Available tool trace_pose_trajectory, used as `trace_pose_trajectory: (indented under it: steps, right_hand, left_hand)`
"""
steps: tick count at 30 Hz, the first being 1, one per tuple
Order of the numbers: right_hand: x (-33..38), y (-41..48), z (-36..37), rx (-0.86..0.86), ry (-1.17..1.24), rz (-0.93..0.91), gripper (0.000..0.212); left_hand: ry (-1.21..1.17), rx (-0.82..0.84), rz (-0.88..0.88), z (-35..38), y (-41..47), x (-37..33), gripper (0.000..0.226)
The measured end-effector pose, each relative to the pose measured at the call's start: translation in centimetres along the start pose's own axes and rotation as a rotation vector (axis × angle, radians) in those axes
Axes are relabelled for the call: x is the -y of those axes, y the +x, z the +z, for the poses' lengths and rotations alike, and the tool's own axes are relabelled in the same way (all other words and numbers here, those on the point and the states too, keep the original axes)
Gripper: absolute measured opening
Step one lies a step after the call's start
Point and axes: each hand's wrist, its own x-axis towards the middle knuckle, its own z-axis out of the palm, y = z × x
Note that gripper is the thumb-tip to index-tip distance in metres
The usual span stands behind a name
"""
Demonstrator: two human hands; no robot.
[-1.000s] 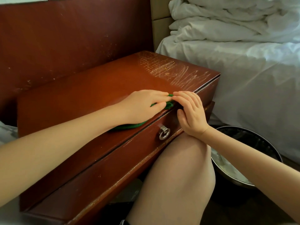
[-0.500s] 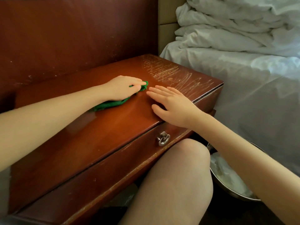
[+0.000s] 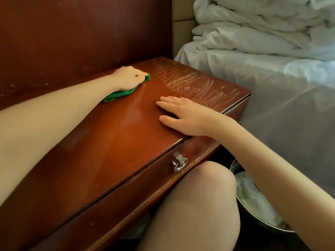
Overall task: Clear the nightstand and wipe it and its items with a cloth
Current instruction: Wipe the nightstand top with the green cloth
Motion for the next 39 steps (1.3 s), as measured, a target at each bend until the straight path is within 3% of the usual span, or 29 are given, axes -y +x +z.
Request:
trace_pose_trajectory:
  steps: [21, 39]
  right_hand:
    - [0.0, 2.3, -0.5, 0.022, 0.032, -0.022, 0.053]
    - [0.1, 2.4, -0.3, 0.014, 0.044, -0.020, 0.054]
  left_hand:
    - [-0.136, -0.001, -0.116, 0.2, 11.5, 1.7, 0.036]
    - [-0.029, 0.071, 0.033, 0.1, 14.5, 1.7, 0.038]
